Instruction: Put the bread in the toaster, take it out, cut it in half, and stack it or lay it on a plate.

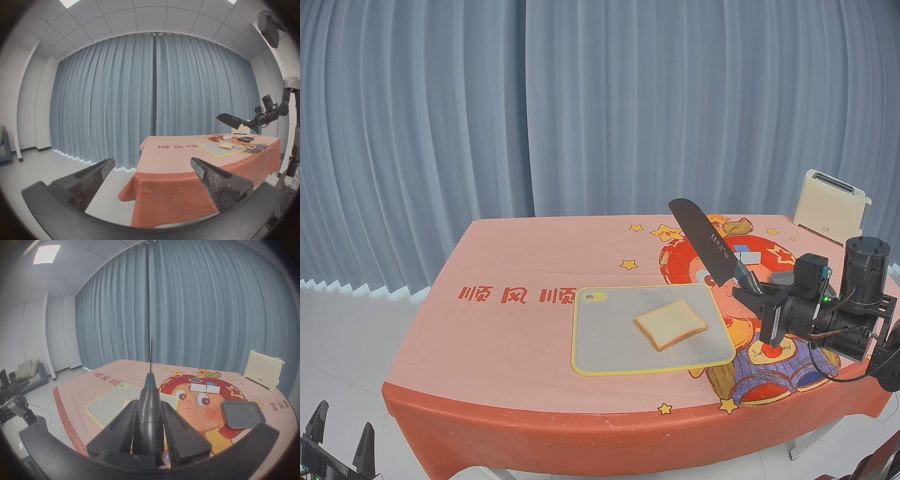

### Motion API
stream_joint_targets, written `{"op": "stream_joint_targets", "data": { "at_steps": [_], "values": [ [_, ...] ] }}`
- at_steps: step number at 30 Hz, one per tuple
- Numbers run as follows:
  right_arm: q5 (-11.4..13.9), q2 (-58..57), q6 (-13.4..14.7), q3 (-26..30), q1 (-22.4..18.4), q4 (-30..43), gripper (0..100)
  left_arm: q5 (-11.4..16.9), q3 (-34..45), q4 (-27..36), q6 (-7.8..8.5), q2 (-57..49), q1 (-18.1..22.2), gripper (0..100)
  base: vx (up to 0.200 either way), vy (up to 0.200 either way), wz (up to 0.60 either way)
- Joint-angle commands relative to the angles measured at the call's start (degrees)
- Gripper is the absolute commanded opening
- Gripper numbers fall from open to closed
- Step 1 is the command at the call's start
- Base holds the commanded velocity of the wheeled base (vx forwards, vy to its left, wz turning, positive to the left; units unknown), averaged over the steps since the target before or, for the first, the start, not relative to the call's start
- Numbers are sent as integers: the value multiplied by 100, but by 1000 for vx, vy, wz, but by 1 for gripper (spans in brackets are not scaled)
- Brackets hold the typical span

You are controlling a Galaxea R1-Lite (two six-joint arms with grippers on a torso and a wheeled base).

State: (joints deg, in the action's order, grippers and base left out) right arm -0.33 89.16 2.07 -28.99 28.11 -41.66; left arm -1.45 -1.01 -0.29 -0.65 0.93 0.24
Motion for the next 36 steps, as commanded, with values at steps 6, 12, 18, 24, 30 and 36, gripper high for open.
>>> {"op": "stream_joint_targets", "data": {
  "at_steps": [6, 12, 18, 24, 30, 36],
  "values": [
    [-2, -13, -23, 148, 37, 184, 0, 4, 101, -15, 29, -93, 2, 100, 0, 0, 0],
    [-11, 40, -23, 166, 116, 254, 0, 22, 101, -94, 12, -93, 2, 100, 0, 0, 0],
    [-20, -13, -31, 192, 168, 254, 0, -22, 101, -674, 3, -93, 2, 100, 0, 0, 0],
    [-29, -22, -40, 218, 247, 254, 0, 31, 101, -1166, 38, -93, 2, 100, 0, 0, 0],
    [-29, -4, -49, 245, 256, 272, 0, 382, 84, -1535, 346, -93, -7, 100, 0, 0, 0],
    [-29, 31, -49, 297, 327, 272, 0, 400, -31, -2230, 381, 777, -244, 100, 0, 0, 0]
  ]
}}
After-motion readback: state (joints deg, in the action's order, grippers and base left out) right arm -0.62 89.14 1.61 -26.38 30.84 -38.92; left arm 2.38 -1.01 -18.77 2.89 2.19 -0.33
